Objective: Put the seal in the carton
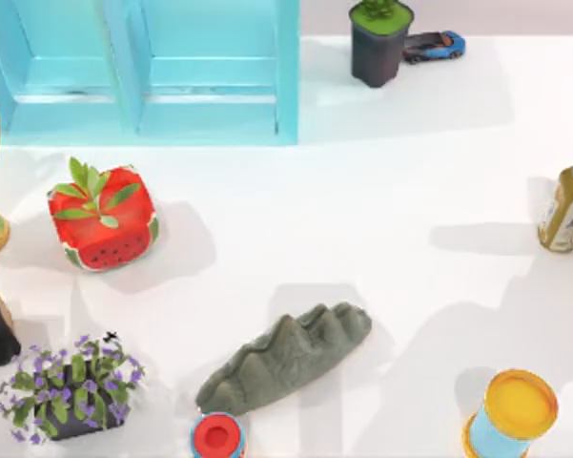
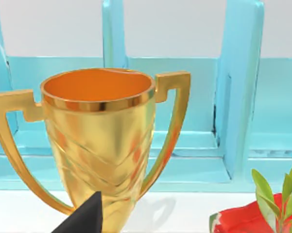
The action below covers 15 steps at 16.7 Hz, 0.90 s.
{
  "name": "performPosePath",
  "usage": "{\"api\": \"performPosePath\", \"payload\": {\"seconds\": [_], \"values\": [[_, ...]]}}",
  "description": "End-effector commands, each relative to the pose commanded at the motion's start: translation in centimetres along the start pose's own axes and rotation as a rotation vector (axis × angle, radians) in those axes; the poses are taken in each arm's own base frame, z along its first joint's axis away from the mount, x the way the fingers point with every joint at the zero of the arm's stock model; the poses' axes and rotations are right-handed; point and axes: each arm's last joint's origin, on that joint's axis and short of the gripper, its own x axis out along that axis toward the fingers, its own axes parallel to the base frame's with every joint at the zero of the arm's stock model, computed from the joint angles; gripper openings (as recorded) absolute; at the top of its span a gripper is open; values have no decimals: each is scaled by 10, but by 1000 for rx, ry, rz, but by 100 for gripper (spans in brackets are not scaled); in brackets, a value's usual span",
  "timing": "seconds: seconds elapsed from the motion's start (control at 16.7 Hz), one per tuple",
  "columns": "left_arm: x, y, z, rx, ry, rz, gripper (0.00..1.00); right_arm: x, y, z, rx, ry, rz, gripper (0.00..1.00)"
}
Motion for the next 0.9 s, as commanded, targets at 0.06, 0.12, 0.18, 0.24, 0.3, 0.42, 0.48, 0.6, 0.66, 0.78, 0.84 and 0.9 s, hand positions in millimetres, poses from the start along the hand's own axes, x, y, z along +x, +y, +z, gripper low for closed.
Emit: {"api": "performPosePath", "payload": {"seconds": [0.06,0.12,0.18,0.24,0.3,0.42,0.48,0.6,0.66,0.78,0.84,0.9], "values": [[0,0,0,0,0,0,100,0,0,0,0,0,0,38],[0,0,0,0,0,0,100,0,0,0,0,0,0,45],[0,0,0,0,0,0,100,0,0,0,0,0,0,53],[0,0,0,0,0,0,100,0,0,0,0,0,0,60],[0,0,0,0,0,0,100,0,0,0,0,0,0,68],[0,0,0,0,0,0,100,0,0,0,0,0,0,83],[0,0,0,0,0,0,100,0,0,0,0,0,0,90],[0,0,0,0,0,0,100,0,0,0,0,0,0,100],[0,0,0,0,0,0,100,0,0,0,0,0,0,100],[0,0,0,0,0,0,100,0,0,0,0,0,0,100],[0,0,0,0,0,0,100,0,0,0,0,0,0,100],[0,0,0,0,0,0,100,0,0,0,0,0,0,100]]}}
